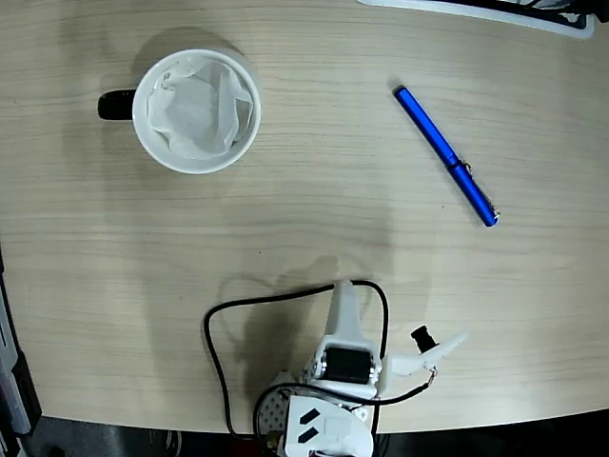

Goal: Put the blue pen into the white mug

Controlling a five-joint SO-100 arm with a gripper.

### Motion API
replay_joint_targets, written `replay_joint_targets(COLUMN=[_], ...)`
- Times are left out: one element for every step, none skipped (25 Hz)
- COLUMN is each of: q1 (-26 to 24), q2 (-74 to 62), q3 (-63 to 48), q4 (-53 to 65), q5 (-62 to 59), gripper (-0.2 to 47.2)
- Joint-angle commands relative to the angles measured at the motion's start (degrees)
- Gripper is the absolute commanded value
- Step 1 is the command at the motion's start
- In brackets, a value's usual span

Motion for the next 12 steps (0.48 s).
replay_joint_targets(q1=[1.14, 1.41, 1.76, 2.02, 2.29, 2.81, 3.25, 3.69, 4.22, 4.75, 5.36, 6.06], q2=[-3.43, -5.01, -7.03, -9.58, -11.95, -14.41, -16.61, -18.72, -20.74, -22.94, -25.14, -27.6], q3=[-6.24, -7.91, -9.67, -11.6, -13.89, -16.35, -18.63, -20.92, -23.12, -25.31, -27.6, -29.79], q4=[-1.41, -2.02, -2.72, -3.16, -3.16, -3.16, -3.16, -3.16, -3.16, -3.16, -3.16, -3.16], q5=[1.14, 1.05, 0.97, 0.97, 0.97, 0.97, 0.97, 1.05, 1.14, 1.14, 1.14, 1.14], gripper=[0.0, 0.0, 0.0, 0.0, 0.1, 0.1, 0.1, 0.1, 0.1, 0.1, 0.1, 0.1])
